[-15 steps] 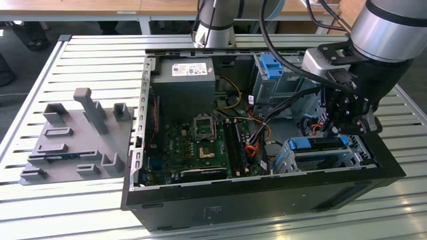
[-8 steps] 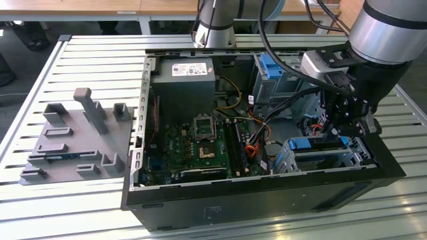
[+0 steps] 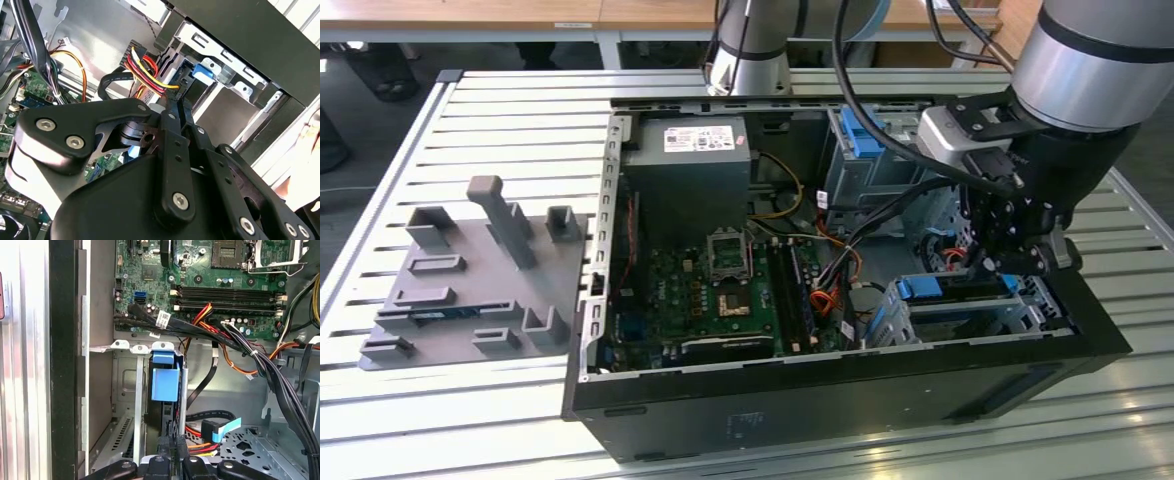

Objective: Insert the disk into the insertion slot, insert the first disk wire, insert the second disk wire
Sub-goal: 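Insert the first disk wire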

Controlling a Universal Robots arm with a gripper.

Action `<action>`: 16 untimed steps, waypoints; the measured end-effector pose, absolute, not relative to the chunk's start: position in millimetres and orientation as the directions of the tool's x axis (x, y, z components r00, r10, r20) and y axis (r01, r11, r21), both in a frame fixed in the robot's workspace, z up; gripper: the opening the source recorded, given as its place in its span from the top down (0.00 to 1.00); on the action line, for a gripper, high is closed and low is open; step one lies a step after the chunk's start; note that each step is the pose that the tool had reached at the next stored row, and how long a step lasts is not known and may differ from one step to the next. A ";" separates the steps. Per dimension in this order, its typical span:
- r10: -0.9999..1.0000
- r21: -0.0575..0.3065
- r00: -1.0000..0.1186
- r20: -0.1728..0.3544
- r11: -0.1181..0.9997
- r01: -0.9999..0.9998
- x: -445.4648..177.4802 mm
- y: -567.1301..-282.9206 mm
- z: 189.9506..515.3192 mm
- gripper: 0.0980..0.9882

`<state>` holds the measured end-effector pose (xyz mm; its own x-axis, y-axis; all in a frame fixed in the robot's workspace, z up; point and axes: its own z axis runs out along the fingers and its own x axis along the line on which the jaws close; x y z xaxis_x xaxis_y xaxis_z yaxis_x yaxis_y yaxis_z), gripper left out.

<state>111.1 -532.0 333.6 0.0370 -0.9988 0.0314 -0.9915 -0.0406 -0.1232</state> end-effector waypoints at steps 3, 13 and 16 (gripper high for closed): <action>-0.999 -0.124 0.037 0.031 -0.041 -0.991 111.1 -532.1 332.9 0.93; -0.999 -0.125 0.037 0.032 -0.040 -0.991 110.7 -532.6 331.3 0.93; -0.999 -0.125 0.036 0.031 -0.040 -0.991 110.7 -532.7 331.1 0.93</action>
<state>110.7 -532.7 331.1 0.0363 -0.9988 0.0315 -0.9914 -0.0399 -0.1247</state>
